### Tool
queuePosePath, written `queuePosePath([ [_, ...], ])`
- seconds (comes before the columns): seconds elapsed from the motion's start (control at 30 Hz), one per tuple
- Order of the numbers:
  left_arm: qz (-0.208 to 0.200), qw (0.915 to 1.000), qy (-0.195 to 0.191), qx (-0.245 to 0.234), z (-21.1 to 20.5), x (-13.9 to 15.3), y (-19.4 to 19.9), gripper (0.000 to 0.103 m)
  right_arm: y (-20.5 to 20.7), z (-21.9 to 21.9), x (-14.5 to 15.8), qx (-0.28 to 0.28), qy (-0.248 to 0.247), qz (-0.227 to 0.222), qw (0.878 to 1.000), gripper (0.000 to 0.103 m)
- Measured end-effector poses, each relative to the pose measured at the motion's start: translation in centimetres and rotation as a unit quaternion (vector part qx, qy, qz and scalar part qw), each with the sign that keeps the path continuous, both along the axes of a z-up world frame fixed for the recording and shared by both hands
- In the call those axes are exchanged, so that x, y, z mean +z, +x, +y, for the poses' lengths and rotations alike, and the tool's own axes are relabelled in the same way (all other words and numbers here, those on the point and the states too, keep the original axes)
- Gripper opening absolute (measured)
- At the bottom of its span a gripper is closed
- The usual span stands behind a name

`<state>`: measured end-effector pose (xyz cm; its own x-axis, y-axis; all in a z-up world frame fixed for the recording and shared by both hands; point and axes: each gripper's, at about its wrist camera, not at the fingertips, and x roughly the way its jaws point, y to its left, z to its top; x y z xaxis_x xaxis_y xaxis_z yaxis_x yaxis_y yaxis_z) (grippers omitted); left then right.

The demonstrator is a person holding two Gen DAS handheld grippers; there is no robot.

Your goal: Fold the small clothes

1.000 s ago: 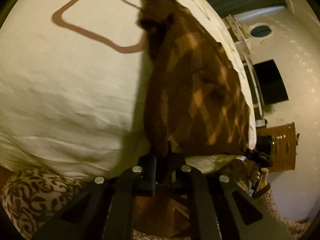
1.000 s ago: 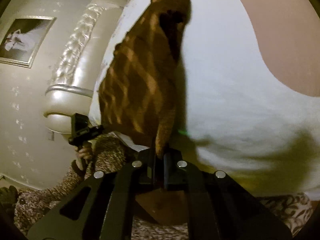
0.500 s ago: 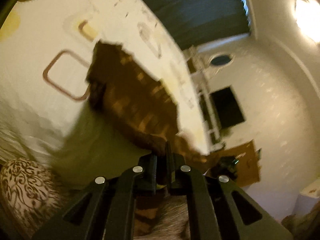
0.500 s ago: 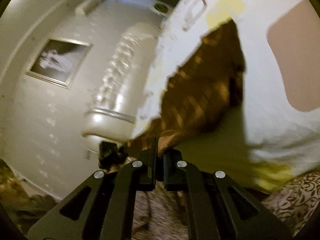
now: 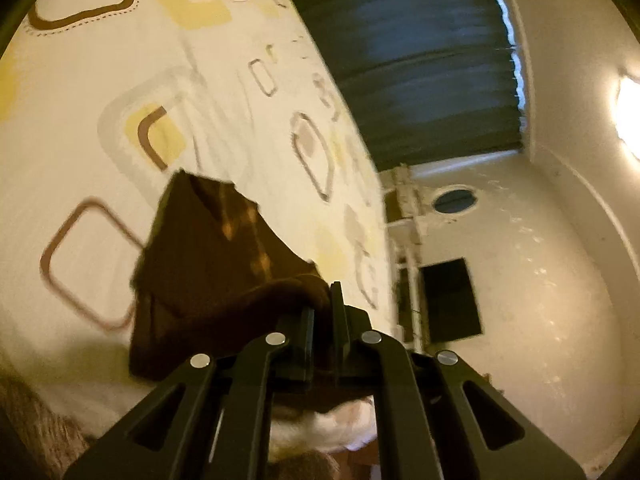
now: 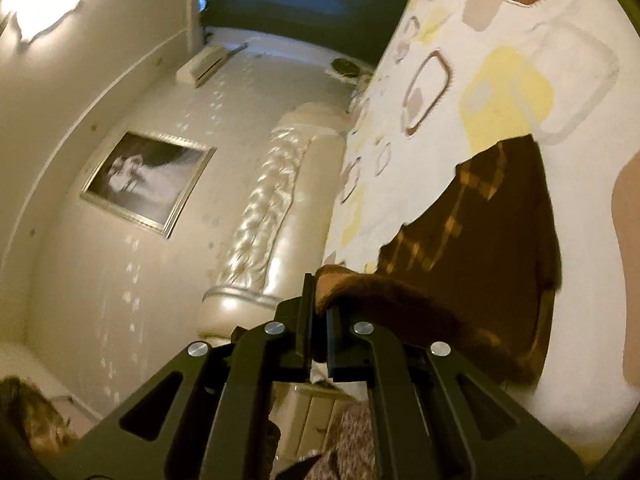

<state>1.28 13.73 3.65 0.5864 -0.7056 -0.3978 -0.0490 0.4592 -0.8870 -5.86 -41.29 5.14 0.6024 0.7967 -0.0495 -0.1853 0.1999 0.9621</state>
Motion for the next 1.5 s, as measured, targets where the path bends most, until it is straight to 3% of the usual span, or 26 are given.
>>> queuePosePath([
  [0.27,0.082,0.9962,0.019,0.024,-1.2,-7.1,10.3,0.007,9.2,-0.2,-6.2,-0.023,0.000,0.081,0.996,0.004],
  [0.53,0.164,0.9852,0.004,0.050,-1.1,-13.6,14.8,0.007,14.5,0.0,-11.4,-0.039,-0.001,0.140,0.989,0.004],
  [0.87,0.166,0.9844,-0.006,0.057,-0.6,-14.8,16.7,0.007,17.4,-0.4,-13.8,-0.052,-0.001,0.159,0.986,0.004],
  [1.1,0.155,0.9865,0.012,0.051,-0.9,-14.6,17.2,0.010,19.0,-0.3,-14.5,-0.065,0.002,0.166,0.984,0.008],
  [1.17,0.154,0.9865,0.002,0.057,-0.4,-14.7,17.0,0.015,19.3,-0.4,-14.8,-0.068,0.011,0.170,0.983,0.015],
  [1.23,0.142,0.9869,-0.008,0.076,0.5,-14.5,16.5,0.021,19.0,-0.8,-14.8,-0.087,0.010,0.165,0.982,0.034],
  [1.27,0.134,0.9871,-0.002,0.088,0.9,-14.2,16.2,0.027,18.8,-1.2,-14.8,-0.096,0.015,0.161,0.982,0.037],
  [1.37,0.107,0.9881,0.007,0.111,2.2,-13.4,15.5,0.041,18.0,-2.1,-15.0,-0.110,0.025,0.162,0.980,0.038],
  [1.47,0.114,0.9890,0.009,0.094,2.4,-13.3,14.8,0.041,16.4,-2.4,-14.3,-0.107,-0.001,0.157,0.982,0.039],
  [1.5,0.115,0.9898,0.027,0.079,2.4,-13.1,14.3,0.042,15.8,-2.5,-14.0,-0.104,-0.013,0.154,0.983,0.039],
])
